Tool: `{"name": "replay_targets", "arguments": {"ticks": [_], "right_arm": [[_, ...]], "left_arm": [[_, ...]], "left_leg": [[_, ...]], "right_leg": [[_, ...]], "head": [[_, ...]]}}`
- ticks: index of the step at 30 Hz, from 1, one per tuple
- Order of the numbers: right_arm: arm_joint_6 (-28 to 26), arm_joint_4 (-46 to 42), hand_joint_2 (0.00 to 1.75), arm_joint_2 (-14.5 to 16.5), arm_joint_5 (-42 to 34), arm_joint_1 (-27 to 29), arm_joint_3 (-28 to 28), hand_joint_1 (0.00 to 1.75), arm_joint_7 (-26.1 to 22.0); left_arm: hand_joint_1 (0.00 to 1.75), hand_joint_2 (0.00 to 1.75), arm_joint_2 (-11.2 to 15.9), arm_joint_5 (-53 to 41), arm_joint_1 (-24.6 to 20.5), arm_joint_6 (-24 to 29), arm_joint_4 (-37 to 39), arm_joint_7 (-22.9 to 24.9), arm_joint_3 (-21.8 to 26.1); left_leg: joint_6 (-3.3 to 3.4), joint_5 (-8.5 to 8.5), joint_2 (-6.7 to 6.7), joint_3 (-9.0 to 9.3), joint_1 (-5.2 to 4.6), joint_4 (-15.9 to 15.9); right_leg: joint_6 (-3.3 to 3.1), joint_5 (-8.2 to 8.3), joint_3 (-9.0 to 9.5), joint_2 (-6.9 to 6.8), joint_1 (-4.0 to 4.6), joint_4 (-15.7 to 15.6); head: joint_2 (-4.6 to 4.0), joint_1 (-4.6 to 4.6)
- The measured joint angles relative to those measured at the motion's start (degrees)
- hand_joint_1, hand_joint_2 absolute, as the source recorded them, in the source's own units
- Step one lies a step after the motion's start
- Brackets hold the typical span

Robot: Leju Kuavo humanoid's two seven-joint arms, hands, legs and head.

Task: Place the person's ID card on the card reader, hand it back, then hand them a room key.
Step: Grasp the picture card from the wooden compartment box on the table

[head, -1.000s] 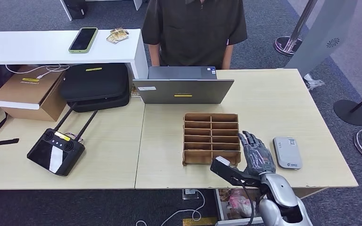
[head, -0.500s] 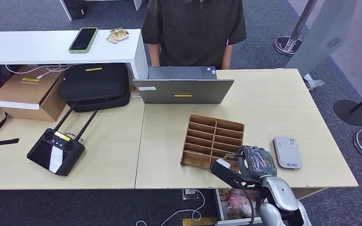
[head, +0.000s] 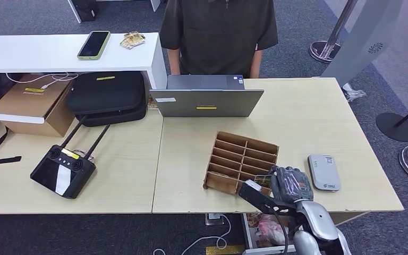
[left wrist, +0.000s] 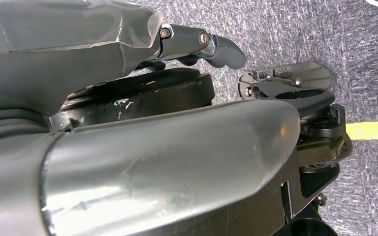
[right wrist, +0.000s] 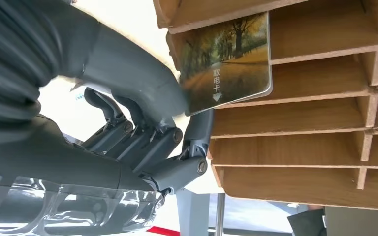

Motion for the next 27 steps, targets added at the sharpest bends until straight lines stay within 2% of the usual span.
{"name": "replay_targets", "arguments": {"ticks": [7, 11, 14, 19, 23, 27], "right_arm": [[-0.48, -1.46, 1.75, 0.0, -0.73, 1.46, -0.22, 1.75, -0.85], [-3.3, -2.29, 1.75, 0.0, -0.59, 1.72, -0.62, 1.75, -1.29], [-8.12, -3.72, 1.75, 0.05, 0.82, 1.86, -1.42, 1.75, -1.73], [-19.06, -10.06, 1.75, 0.56, 4.0, 2.6, -4.36, 1.75, -3.56], [-24.76, -14.93, 1.75, 1.08, 4.97, 4.62, -6.81, 1.75, -5.63], [-32.81, -17.56, 1.75, 1.3, 5.58, 6.29, -8.77, 1.75, -8.06]], "left_arm": [[0.0, 0.0, 0.0, 0.48, 0.22, -0.01, 0.0, -0.84, 0.0], [0.0, 0.0, -0.01, 0.63, 0.36, 0.03, 0.0, -1.46, 0.0], [0.0, 0.0, -0.08, 0.5, 0.47, 0.14, 0.0, -1.9, 0.0], [0.0, 0.0, -0.3, -0.22, 0.67, 0.51, 0.0, -2.68, 0.0], [0.0, 0.0, -0.34, -0.71, 0.65, 0.77, 0.0, -2.51, 0.0], [0.0, 0.0, -0.39, -0.74, 0.62, 0.99, 0.0, -2.44, 0.0]], "left_leg": [[-0.06, -0.05, 0.01, 0.0, 0.0, 0.0], [-0.06, -0.05, 0.0, 0.0, 0.0, 0.0], [-0.06, -0.05, 0.0, 0.0, 0.0, 0.0], [-0.06, -0.05, -0.01, -0.01, -0.01, 0.0], [-0.04, -0.06, -0.01, -0.02, 0.0, 0.0], [-0.04, -0.07, 0.01, -0.02, 0.0, 0.0]], "right_leg": [[-0.01, -0.02, -0.01, 0.02, 0.0, 0.0], [-0.01, -0.02, -0.01, 0.02, 0.0, 0.0], [-0.01, -0.02, -0.01, 0.01, 0.0, 0.0], [0.0, -0.03, -0.02, 0.01, -0.01, -0.01], [0.02, -0.06, -0.02, 0.01, -0.01, -0.01], [0.03, -0.06, -0.02, 0.03, -0.01, -0.01]], "head": [[0.0, 0.0], [0.0, 0.01], [0.0, 0.0], [0.0, 0.01], [0.0, 0.01], [0.0, 0.01]]}}
